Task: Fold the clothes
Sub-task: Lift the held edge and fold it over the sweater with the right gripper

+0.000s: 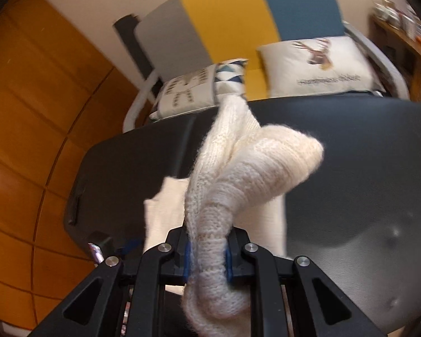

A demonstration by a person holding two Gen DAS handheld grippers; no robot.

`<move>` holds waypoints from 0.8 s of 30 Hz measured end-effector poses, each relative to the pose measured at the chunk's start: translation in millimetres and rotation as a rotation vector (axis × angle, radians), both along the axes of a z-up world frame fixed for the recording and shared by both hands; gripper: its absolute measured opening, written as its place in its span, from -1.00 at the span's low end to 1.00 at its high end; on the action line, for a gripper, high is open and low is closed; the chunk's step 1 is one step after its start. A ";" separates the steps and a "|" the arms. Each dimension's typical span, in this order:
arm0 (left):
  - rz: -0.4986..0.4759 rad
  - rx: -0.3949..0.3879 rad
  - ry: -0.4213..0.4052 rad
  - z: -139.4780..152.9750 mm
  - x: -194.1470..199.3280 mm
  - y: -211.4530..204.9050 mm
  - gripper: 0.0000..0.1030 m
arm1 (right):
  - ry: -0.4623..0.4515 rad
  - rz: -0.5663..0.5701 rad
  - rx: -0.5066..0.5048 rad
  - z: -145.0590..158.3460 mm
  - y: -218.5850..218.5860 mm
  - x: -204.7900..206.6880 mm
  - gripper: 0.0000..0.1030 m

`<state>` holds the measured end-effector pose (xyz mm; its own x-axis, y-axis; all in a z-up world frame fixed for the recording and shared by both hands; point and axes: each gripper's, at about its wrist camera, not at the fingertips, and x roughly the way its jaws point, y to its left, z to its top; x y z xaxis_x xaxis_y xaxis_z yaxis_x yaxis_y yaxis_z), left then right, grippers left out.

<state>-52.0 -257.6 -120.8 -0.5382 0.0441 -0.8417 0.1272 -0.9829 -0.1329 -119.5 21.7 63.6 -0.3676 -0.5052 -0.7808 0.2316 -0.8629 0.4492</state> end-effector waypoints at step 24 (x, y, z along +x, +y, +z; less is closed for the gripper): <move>0.091 0.083 0.076 2.9 51.7 -49.6 1.00 | 0.138 0.305 0.379 -111.9 -242.3 40.2 -0.65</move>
